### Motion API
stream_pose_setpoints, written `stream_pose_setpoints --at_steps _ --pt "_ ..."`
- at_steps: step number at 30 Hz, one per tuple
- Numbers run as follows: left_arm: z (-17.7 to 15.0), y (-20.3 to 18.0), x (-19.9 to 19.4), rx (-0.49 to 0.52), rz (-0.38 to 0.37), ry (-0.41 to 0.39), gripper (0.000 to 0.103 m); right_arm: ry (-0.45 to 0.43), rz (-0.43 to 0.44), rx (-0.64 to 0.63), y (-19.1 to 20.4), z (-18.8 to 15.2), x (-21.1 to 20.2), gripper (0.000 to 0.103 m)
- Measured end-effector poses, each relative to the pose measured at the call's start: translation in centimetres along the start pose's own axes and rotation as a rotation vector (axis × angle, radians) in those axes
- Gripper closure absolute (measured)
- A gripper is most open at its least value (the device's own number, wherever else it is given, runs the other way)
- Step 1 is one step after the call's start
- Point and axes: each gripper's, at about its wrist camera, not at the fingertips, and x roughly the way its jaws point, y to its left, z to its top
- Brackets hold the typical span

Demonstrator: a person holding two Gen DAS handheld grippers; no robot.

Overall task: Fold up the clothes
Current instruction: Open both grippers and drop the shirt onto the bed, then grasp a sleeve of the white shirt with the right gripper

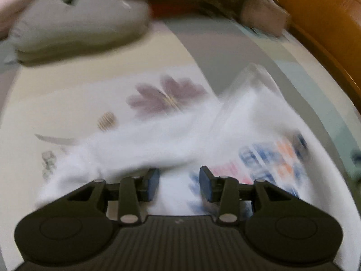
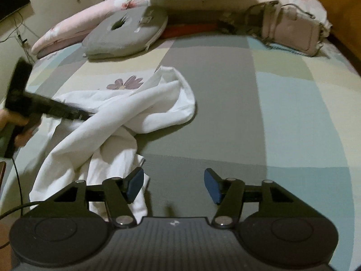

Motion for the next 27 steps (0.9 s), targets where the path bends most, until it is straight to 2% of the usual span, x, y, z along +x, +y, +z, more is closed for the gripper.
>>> stream_pose_setpoints --at_steps 3,6,8,14,17,19,21,23,27 --pt "2.0 1.1 0.0 -0.025 0.147 -0.086 0.063 -0.008 -0.016 0.013 -0.3 -0.8 -0.8 0.039" --pt "2.6 2.0 -0.6 -0.051 0.216 -0.094 0.063 0.010 -0.015 0.030 -0.5 -1.7 -1.0 0.039" --pt "1.7 1.5 -1.9 -0.046 0.195 -0.104 0.061 0.017 -0.013 0.037 -0.4 -2.4 -1.2 0.039" --pt "-3.0 -2.9 -6.7 0.101 0.151 -0.113 0.056 0.035 -0.024 0.047 0.6 -5.3 -1.7 0.039" --pt "-5.2 -5.7 -9.5 0.165 0.081 -0.103 0.046 0.055 -0.039 0.028 1.6 -8.0 -2.0 0.038" --pt "-6.5 -7.6 -11.4 0.196 0.033 -0.114 0.046 0.079 -0.059 0.022 1.9 -9.8 -2.1 0.033" --pt "-7.5 -9.6 -13.4 0.213 -0.016 -0.127 0.042 0.093 -0.078 0.023 2.1 -11.6 -2.2 0.033" --pt "-8.1 -11.7 -14.9 0.233 -0.058 -0.144 0.035 0.091 -0.094 0.033 2.0 -13.0 -2.4 0.031" --pt "-9.2 -16.7 -16.4 0.301 -0.074 -0.185 0.034 0.069 -0.122 0.032 2.2 -15.5 -3.0 0.025"
